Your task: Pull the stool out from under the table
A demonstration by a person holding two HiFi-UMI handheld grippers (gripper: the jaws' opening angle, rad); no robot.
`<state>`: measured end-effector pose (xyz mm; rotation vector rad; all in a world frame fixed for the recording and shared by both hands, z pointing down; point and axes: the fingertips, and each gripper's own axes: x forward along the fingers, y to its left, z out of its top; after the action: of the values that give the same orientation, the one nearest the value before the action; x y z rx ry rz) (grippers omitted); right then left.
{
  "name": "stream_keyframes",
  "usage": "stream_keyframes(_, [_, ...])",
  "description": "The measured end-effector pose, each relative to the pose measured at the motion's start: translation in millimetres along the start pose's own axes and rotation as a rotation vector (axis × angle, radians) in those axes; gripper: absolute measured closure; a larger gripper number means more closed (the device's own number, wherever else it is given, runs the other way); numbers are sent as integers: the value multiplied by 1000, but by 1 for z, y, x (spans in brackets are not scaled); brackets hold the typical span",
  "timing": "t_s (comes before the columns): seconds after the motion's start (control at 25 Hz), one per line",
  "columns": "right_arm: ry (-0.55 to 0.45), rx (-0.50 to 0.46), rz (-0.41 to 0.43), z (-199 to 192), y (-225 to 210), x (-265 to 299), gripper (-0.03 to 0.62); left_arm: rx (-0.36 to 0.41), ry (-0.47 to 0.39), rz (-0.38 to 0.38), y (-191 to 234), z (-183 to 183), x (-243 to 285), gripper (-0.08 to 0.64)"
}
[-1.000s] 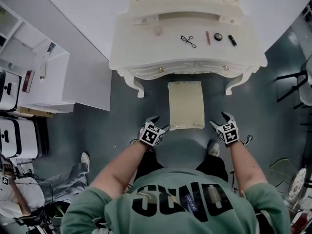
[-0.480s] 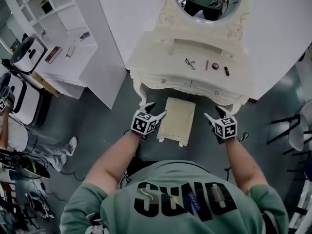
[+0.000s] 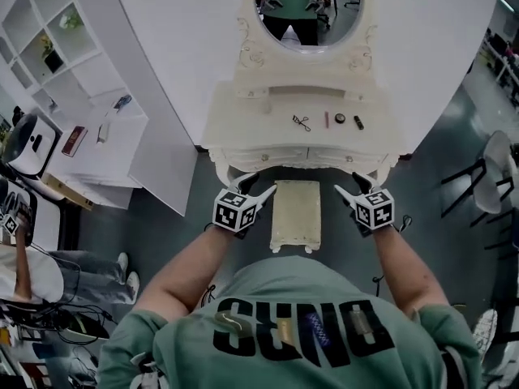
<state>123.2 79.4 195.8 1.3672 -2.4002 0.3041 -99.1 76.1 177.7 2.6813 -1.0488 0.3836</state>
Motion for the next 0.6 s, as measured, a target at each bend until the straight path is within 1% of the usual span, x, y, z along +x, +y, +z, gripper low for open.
stream_keyframes(0.08, [-16, -20, -2, 13, 19, -6, 303, -5, -22, -15, 8, 13, -17, 312])
stream_keyframes(0.16, [-28, -45, -10, 28, 28, -11, 319, -2, -56, -19, 14, 26, -29, 326])
stream_keyframes(0.24, [-46, -27, -14, 40, 34, -14, 335, -5, -80, -10, 18, 34, -39, 343])
stream_keyframes(0.32, [-63, -13, -6, 46, 40, -21, 353, -34, -105, -3, 17, 35, -48, 364])
stream_keyframes(0.44, [-92, -21, -3, 61, 41, -31, 381, -72, -143, 1, 12, 41, -53, 394])
stream_keyframes(0.6, [-115, -7, -3, 72, 38, -39, 418, -94, -168, 12, 6, 49, -57, 439])
